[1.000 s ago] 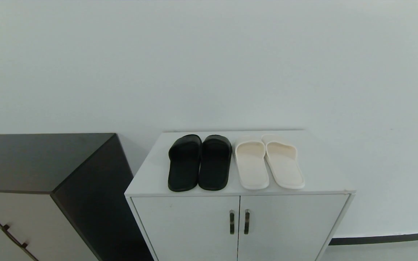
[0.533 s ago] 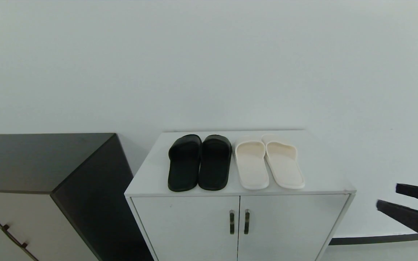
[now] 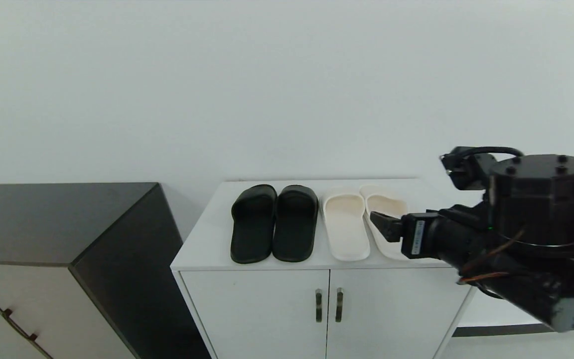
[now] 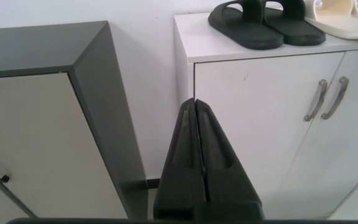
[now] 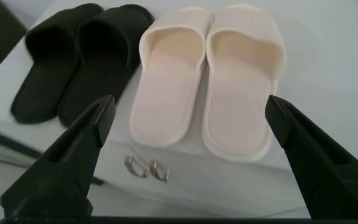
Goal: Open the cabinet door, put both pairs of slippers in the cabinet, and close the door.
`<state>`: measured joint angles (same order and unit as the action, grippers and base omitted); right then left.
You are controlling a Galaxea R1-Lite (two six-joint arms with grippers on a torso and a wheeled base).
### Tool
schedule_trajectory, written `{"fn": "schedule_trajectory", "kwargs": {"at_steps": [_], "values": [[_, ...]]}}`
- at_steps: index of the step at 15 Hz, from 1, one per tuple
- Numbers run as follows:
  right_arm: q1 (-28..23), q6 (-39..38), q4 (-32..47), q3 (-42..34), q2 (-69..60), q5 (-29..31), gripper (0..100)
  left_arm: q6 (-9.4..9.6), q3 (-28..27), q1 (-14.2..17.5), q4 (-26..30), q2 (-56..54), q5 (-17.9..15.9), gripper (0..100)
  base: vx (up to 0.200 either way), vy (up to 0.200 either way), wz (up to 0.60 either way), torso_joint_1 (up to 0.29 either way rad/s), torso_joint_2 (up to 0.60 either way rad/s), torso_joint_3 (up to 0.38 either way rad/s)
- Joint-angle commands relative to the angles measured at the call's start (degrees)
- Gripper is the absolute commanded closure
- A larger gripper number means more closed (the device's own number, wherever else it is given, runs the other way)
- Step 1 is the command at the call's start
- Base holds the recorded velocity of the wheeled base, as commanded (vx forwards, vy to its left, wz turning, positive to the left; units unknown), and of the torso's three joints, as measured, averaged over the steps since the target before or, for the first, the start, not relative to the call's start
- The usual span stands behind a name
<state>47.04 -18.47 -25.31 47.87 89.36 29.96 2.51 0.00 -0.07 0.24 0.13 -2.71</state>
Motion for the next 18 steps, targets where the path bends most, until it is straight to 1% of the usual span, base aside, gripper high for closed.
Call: {"fn": "schedule_trajectory", "kwargs": {"at_steps": [1,3,9,10,11,12,16,18], "values": [[0.33,0.01,-1.24,7.94,13.30,5.89,0,0.04,0.00,-0.01,0.02,0.13,0.07,100,0.000,0.000,0.00,0.000,0.00,0.000],[-0.20,0.71,-1.32,10.31,16.64,7.74,0,0.04,0.00,-0.01,0.02,0.13,-0.02,100,0.000,0.000,0.00,0.000,0.00,0.000],[-4.77,3.00,-5.72,13.65,24.29,7.48,0,-0.05,0.00,-0.01,0.02,0.22,0.07,100,0.000,0.000,0.00,0.000,0.00,0.000],[-4.86,3.09,-5.81,13.74,24.37,7.39,0,-0.05,0.00,-0.01,0.02,0.22,0.07,100,0.000,0.000,0.00,0.000,0.00,0.000],[-6.17,5.20,-8.18,15.94,26.66,6.86,0,-0.05,0.00,-0.01,0.02,0.22,0.07,100,0.000,0.000,0.00,0.000,0.00,0.000],[-6.53,5.81,-8.62,16.82,27.54,6.16,0,-0.05,0.00,-0.01,0.02,0.13,0.07,100,0.000,0.000,0.00,0.000,0.00,0.000],[-6.61,5.99,-8.71,17.96,28.68,2.29,0,-0.23,0.00,-0.01,-0.07,0.13,0.07,100,0.000,0.000,0.00,0.000,0.00,0.000],[-7.23,6.08,-8.71,19.19,29.47,1.41,0,-0.23,0.00,-0.01,0.02,0.13,0.07,100,0.000,0.000,0.00,0.000,0.00,0.000]]}}
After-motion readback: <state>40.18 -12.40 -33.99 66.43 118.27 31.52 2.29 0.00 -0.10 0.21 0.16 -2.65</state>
